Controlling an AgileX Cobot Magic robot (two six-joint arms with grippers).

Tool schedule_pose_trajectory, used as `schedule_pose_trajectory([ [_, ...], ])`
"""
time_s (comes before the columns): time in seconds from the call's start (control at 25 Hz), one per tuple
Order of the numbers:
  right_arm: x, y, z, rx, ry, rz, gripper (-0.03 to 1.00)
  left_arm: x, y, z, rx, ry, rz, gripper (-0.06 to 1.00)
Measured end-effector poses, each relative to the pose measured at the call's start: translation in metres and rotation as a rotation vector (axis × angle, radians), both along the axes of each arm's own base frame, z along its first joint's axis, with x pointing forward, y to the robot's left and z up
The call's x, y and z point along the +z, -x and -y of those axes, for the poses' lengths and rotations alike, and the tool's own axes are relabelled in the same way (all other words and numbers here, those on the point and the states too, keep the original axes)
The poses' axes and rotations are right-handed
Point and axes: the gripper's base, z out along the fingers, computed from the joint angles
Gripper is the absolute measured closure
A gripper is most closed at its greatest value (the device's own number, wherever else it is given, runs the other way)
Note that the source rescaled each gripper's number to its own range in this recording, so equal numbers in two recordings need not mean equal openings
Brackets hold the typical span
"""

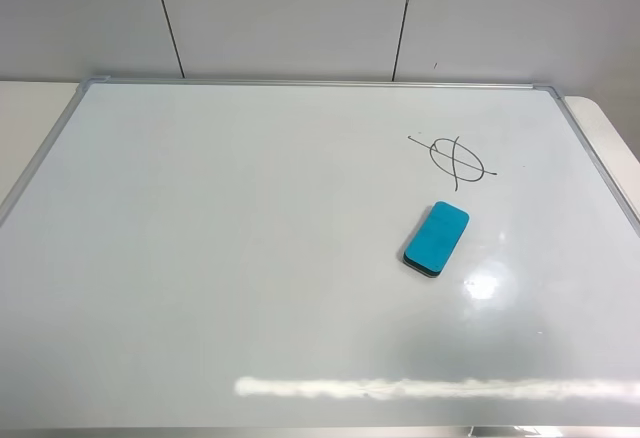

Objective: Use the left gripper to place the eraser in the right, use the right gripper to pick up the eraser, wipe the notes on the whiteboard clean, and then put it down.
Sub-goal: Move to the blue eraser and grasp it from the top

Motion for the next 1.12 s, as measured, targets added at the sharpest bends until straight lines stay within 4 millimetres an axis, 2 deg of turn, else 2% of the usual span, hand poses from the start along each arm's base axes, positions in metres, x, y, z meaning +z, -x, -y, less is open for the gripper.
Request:
schedule_pose_trajectory([
  [1.12,0.0000,0.0000,0.0000,0.000,0.000,0.000,-0.03,-0.0023,-0.0048,-0.0009,0.006,-0.010,0.025,-0.06],
])
